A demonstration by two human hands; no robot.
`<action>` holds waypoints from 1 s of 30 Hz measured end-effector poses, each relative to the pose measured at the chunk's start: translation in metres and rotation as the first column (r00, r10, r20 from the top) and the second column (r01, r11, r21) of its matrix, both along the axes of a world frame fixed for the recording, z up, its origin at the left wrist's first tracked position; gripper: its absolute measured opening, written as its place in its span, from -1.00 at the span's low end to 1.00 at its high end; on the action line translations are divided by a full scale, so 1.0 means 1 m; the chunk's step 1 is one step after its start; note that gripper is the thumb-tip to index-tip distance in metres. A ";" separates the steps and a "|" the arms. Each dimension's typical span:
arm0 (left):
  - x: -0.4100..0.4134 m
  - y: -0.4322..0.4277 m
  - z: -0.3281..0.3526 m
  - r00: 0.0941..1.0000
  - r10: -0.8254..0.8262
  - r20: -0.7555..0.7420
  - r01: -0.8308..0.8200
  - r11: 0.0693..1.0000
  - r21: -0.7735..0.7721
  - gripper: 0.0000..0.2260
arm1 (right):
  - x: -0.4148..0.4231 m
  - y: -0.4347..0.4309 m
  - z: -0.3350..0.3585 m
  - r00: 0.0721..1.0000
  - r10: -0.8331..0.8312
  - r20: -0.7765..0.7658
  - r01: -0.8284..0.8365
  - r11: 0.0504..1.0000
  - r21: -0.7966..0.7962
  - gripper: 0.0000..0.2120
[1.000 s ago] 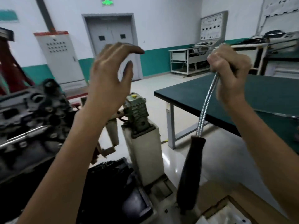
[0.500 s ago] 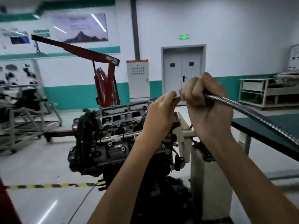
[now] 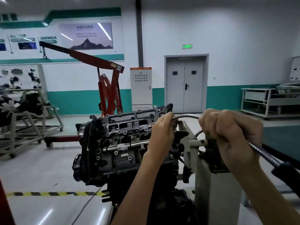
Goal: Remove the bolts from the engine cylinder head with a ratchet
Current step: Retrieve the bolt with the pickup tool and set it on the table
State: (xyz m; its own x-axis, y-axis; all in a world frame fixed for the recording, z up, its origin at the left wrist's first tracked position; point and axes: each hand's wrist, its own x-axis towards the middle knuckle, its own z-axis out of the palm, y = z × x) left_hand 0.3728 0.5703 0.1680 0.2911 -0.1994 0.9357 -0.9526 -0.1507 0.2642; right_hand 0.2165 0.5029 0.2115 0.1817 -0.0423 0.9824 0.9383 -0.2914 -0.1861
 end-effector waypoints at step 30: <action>0.063 0.008 -0.040 0.949 -0.093 -0.301 0.077 0.995 -0.065 -0.79 | 0.084 0.031 -0.021 0.980 -0.011 -0.199 0.040 0.989 0.141 -0.70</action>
